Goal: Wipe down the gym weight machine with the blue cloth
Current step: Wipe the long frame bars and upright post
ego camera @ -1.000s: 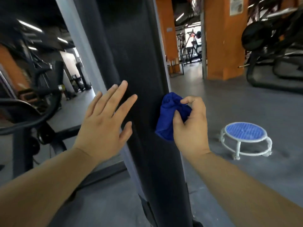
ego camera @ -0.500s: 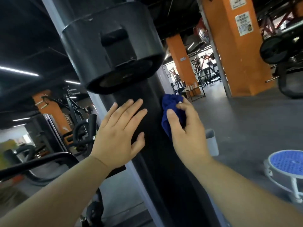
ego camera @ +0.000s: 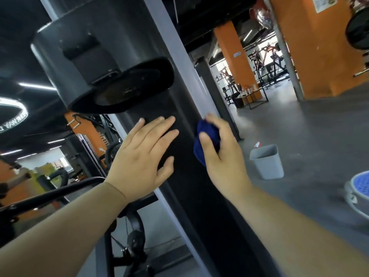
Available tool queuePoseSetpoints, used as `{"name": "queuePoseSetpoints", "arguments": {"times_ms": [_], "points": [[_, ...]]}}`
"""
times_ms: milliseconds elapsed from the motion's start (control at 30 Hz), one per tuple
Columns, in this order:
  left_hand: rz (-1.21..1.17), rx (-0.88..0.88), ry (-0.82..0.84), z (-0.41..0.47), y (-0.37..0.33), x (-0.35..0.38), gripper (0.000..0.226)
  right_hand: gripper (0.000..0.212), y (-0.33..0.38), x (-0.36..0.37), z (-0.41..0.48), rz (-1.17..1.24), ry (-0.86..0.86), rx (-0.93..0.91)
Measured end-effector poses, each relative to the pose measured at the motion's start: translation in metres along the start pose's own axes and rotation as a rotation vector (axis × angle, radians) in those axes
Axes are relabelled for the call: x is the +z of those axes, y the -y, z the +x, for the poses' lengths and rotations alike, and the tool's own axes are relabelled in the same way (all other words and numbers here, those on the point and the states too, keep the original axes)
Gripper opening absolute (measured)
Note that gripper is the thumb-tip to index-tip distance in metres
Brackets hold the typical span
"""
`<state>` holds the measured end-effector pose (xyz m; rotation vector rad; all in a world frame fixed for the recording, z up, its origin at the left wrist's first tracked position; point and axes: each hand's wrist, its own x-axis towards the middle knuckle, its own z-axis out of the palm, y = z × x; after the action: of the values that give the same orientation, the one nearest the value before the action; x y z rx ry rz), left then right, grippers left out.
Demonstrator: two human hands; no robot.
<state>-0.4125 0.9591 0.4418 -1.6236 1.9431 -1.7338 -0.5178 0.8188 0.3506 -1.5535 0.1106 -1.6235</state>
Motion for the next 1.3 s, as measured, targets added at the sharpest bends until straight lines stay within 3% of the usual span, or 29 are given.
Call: {"name": "queuePoseSetpoints", "arguments": {"times_ms": [167, 300, 467, 633, 733, 833, 933, 1067, 1200, 1300], "points": [[0.031, 0.032, 0.056, 0.013, 0.0, -0.005, 0.051, 0.039, -0.011, 0.001, -0.004, -0.02, 0.004, -0.047], [0.037, 0.064, 0.065, 0.016, 0.003, -0.006, 0.05, 0.036, -0.039, -0.014, -0.066, -0.043, -0.028, 0.083], [0.059, 0.095, 0.088, 0.022, -0.004, -0.006, 0.052, 0.047, -0.006, -0.013, -0.008, -0.109, 0.088, 0.036], [0.093, 0.153, 0.107, 0.032, -0.001, -0.009, 0.05, 0.041, -0.03, -0.01, -0.064, -0.113, -0.007, 0.023], [0.122, 0.204, 0.135, 0.03, -0.005, -0.006, 0.051, 0.038, -0.05, -0.022, -0.109, -0.051, -0.037, 0.145], [0.143, 0.278, 0.179, 0.031, -0.016, 0.0, 0.051, 0.033, -0.041, -0.021, -0.087, -0.006, -0.052, 0.189], [0.15, 0.322, 0.184, 0.041, -0.022, 0.002, 0.046, 0.043, -0.021, -0.013, -0.051, 0.058, -0.063, 0.144], [0.138, 0.39, 0.189, 0.054, -0.024, 0.008, 0.043, 0.044, -0.04, -0.013, -0.084, 0.003, -0.088, 0.123], [0.124, 0.415, 0.179, 0.058, -0.032, 0.019, 0.038, 0.036, -0.061, -0.022, -0.142, -0.064, -0.093, 0.319], [0.119, 0.419, 0.186, 0.059, -0.038, 0.022, 0.037, 0.025, -0.053, -0.02, -0.124, -0.006, -0.138, 0.353]]}}
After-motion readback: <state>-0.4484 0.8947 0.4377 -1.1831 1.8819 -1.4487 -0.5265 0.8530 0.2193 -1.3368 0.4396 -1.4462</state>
